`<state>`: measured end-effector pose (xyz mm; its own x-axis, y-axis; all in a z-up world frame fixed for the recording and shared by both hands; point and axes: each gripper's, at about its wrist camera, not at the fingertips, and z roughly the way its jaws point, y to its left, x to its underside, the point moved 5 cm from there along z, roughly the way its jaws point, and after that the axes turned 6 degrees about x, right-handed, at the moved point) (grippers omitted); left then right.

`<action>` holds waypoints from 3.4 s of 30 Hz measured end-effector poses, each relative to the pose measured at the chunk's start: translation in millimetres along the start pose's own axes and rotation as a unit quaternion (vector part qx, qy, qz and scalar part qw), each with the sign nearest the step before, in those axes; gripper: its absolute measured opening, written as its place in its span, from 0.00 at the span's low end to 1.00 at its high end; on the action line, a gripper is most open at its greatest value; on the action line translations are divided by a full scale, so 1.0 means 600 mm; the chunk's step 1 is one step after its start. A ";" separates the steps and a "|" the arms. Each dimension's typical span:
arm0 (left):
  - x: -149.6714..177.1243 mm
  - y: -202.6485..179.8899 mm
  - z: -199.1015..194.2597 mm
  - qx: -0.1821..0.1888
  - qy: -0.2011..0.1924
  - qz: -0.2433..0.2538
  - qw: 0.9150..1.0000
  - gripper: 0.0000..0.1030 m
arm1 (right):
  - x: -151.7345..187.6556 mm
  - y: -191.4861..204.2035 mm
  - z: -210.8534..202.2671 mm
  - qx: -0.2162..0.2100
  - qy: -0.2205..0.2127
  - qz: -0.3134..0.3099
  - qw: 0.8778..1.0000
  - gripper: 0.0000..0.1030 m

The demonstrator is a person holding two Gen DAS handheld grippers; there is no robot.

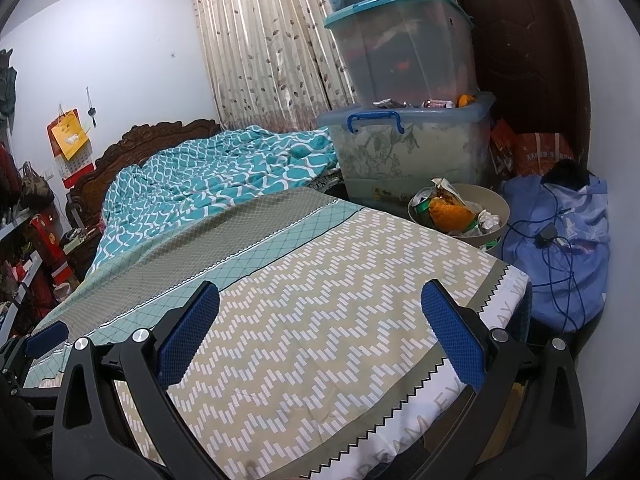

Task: Collect trash

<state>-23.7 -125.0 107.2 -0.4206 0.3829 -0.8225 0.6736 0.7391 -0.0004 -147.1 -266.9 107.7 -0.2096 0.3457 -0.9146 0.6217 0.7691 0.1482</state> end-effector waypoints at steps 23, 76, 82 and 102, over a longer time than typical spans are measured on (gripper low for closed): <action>-0.004 -0.028 0.006 -0.006 0.018 0.009 1.000 0.92 | -0.001 -0.039 -0.010 -0.003 -0.002 0.025 1.000 0.97; -0.012 -0.047 0.002 -0.007 0.025 0.004 1.000 0.92 | -0.013 -0.063 -0.035 0.007 -0.017 0.037 0.999 0.97; -0.010 -0.053 0.001 -0.004 0.024 0.005 1.000 0.92 | -0.013 -0.062 -0.043 0.012 -0.021 0.036 0.999 0.97; -0.005 -0.055 -0.007 -0.020 0.020 0.009 1.000 0.92 | -0.016 -0.054 -0.058 0.012 -0.032 0.032 0.999 0.97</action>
<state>-47.1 -148.4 112.1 -0.4329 0.4186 -0.7983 0.6570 0.7529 0.0386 -191.6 -276.6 125.0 -0.1204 0.3591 -0.9255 0.6506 0.7327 0.1996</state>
